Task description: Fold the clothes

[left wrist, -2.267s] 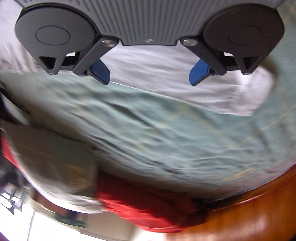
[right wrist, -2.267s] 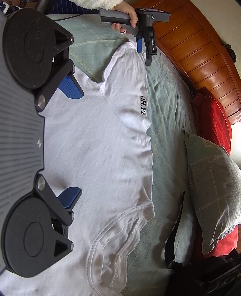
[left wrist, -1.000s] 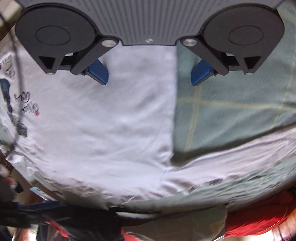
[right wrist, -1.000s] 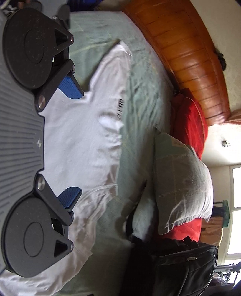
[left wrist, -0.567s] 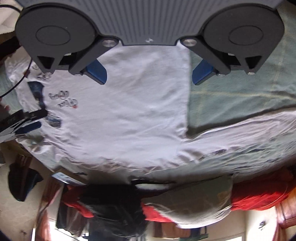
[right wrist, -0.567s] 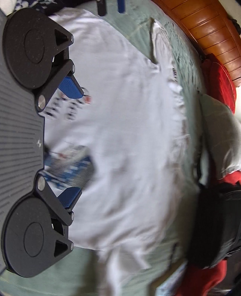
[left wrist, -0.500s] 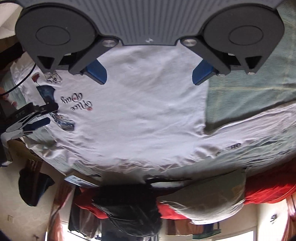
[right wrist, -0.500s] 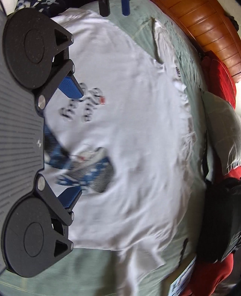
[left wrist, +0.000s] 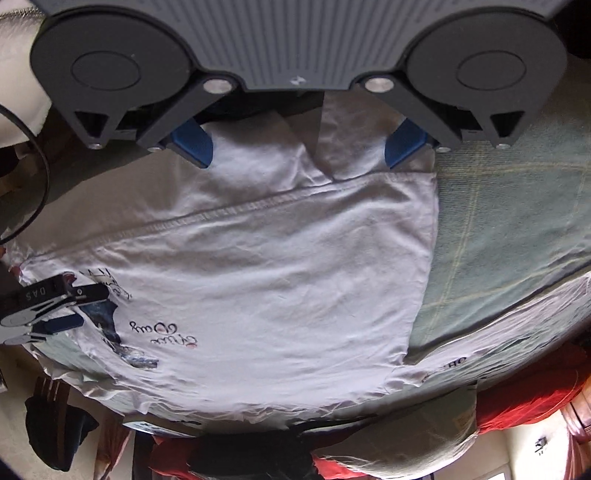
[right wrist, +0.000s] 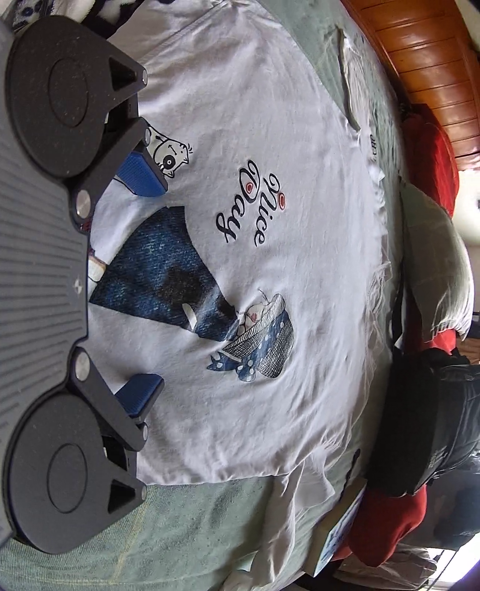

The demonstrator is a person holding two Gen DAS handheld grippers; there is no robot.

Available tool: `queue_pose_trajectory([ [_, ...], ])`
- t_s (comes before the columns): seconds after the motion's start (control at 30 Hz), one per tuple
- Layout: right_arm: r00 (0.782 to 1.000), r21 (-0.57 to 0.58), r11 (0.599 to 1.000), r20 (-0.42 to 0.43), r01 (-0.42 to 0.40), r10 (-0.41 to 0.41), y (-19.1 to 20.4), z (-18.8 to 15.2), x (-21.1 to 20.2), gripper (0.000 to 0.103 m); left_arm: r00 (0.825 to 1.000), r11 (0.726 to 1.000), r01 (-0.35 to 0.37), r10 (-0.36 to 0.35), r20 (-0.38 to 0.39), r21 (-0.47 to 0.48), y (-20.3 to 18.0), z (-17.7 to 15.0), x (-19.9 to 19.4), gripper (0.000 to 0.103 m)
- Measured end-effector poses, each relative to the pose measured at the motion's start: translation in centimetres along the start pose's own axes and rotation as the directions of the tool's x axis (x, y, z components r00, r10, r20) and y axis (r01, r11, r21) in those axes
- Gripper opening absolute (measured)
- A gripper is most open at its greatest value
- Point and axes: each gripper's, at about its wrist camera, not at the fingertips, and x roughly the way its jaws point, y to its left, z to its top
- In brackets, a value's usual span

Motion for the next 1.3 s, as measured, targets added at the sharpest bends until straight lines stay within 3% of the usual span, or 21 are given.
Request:
queue_pose_trajectory([
  [0.2, 0.997, 0.0, 1.0, 0.073, -0.004, 0.004, -0.2, -1.1, -0.2, 0.103, 0.991, 0.998, 0.062, -0.064, 0.118, 0.017, -3.1, 5.2, 0.0, 0.1],
  [0.33, 0.997, 0.005, 1.0, 0.072, -0.018, 0.017, -0.6, -1.7, -0.9, 0.103, 0.977, 0.994, 0.107, -0.107, 0.182, 0.013, -5.2, 8.5, 0.7, 0.1],
  [0.43, 0.997, 0.005, 0.999, 0.066, -0.036, 0.035, -1.0, -2.6, -1.9, 0.103, 0.98, 0.99, 0.134, -0.127, 0.156, -0.036, -6.5, 9.0, 3.8, 0.1],
  [0.53, 0.995, 0.03, 0.997, 0.07, -0.068, 0.066, -2.1, -3.6, -3.1, 0.103, 0.988, 0.986, 0.143, -0.136, 0.078, -0.082, -7.6, 7.5, 7.3, 0.1],
  [0.67, 0.991, 0.13, 0.985, 0.09, -0.113, 0.102, -5.2, -4.2, -4.7, 0.103, 0.989, 0.998, 0.066, -0.062, 0.136, -0.023, -9.6, 5.7, 7.2, 0.102],
  [0.83, 0.986, 0.262, 0.957, 0.146, -0.121, 0.084, -11.8, -3.0, -6.5, 0.103, 0.985, 0.995, 0.09, -0.084, 0.152, -0.034, -10.9, 5.9, 5.6, 0.102],
  [1.03, 0.981, 0.391, 0.92, 0.179, -0.002, -0.074, -23.0, -0.2, -7.1, 0.103, 0.981, 0.99, 0.129, -0.136, 0.141, 0.056, -14.4, 5.7, 5.8, 0.102],
  [1.2, 0.978, 0.544, 0.839, 0.167, 0.017, -0.128, -32.7, 2.7, -5.8, 0.103, 0.983, 0.988, 0.119, -0.132, 0.131, 0.102, -16.1, 6.0, 6.2, 0.102],
  [1.3, 0.984, 0.607, 0.795, 0.138, 0.003, -0.109, -37.1, 4.9, -3.5, 0.103, 0.983, 0.987, 0.119, -0.132, 0.129, 0.104, -16.3, 6.3, 6.5, 0.102],
])
